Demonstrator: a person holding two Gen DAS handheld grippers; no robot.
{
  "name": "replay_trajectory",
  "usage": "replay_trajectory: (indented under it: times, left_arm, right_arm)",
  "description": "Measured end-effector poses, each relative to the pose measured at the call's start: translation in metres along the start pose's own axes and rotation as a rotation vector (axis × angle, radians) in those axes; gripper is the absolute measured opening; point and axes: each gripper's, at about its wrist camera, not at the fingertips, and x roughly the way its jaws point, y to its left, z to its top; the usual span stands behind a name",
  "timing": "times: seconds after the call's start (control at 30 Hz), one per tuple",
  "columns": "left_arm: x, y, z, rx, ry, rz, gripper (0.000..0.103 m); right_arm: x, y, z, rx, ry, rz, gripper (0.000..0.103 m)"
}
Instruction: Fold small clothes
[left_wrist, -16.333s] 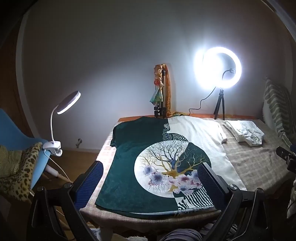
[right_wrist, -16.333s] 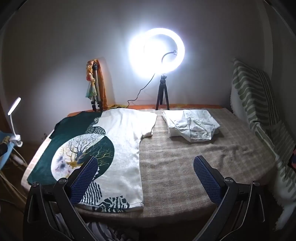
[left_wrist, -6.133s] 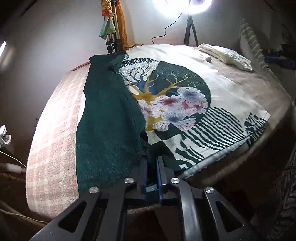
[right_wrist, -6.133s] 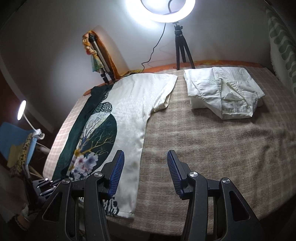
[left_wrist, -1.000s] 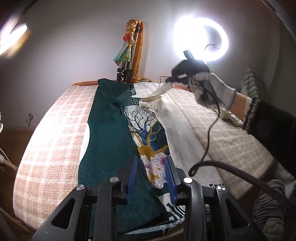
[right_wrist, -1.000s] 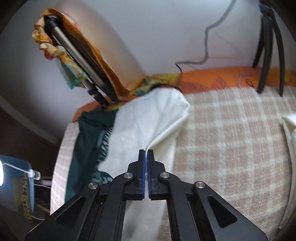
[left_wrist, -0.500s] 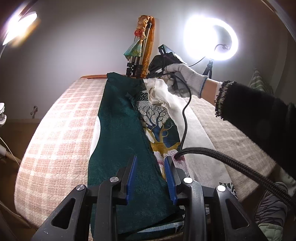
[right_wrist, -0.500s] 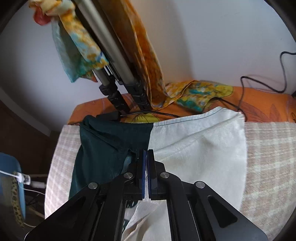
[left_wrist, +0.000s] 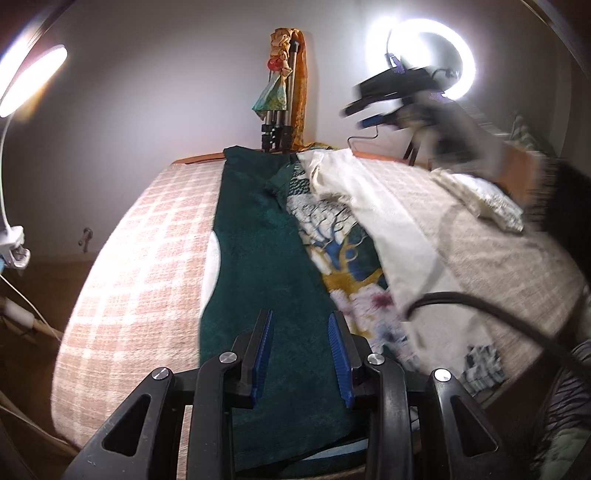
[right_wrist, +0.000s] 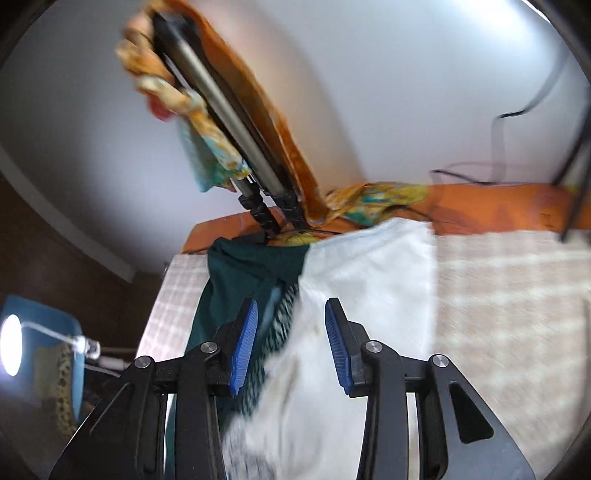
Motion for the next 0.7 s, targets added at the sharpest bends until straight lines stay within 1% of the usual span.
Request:
replay_trajectory:
  times: [0.07,0.1,0.17,0.23,0.3,0.37,0.4,0.43,0.5,0.6,0.7]
  left_arm:
    - [-0.001,0.004,-0.004,0.018,-0.001,0.033,0.031]
    - [-0.002,0.006,-0.006,0.023,0.001,0.043,0.031]
    - [-0.004,0.013,-0.012,0.028,0.009,0.073,0.031]
    - [-0.006,0.02,-0.016,0.032,0.016,0.102,0.031]
    - [-0.01,0.029,-0.021,0.02,0.026,0.113,0.031]
    - [-0.015,0.039,-0.026,-0.02,0.05,0.086,0.032]
    - [-0.016,0.044,-0.028,-0.046,0.063,0.061,0.034]
    - [-0.017,0.049,-0.031,-0.078,0.082,0.027,0.039]
    - [-0.017,0.058,-0.036,-0.143,0.116,-0.038,0.042]
    - [-0.015,0.066,-0.04,-0.204,0.148,-0.072,0.042]
    - [-0.008,0.072,-0.046,-0.267,0.188,-0.124,0.042]
  right_arm:
    - [-0.039,-0.007,-0.02,0.002,-0.014,-0.003,0.036]
    - [-0.06,-0.011,-0.036,0.011,-0.018,-0.003,0.036]
    - [-0.088,-0.015,-0.063,0.018,-0.012,-0.015,0.036]
    - [-0.112,-0.016,-0.1,0.007,0.005,-0.047,0.036]
    - [-0.131,-0.015,-0.138,-0.001,0.036,-0.053,0.036]
    - [-0.143,-0.015,-0.171,-0.001,0.064,-0.037,0.036]
    - [-0.148,-0.014,-0.192,0.001,0.087,-0.022,0.036]
    - [-0.149,-0.013,-0.205,0.001,0.104,-0.013,0.036]
    - [-0.152,-0.011,-0.237,-0.004,0.141,0.013,0.036]
    - [-0.146,-0.006,-0.274,-0.017,0.197,0.042,0.036]
    - [-0.139,-0.003,-0.303,-0.026,0.243,0.044,0.036]
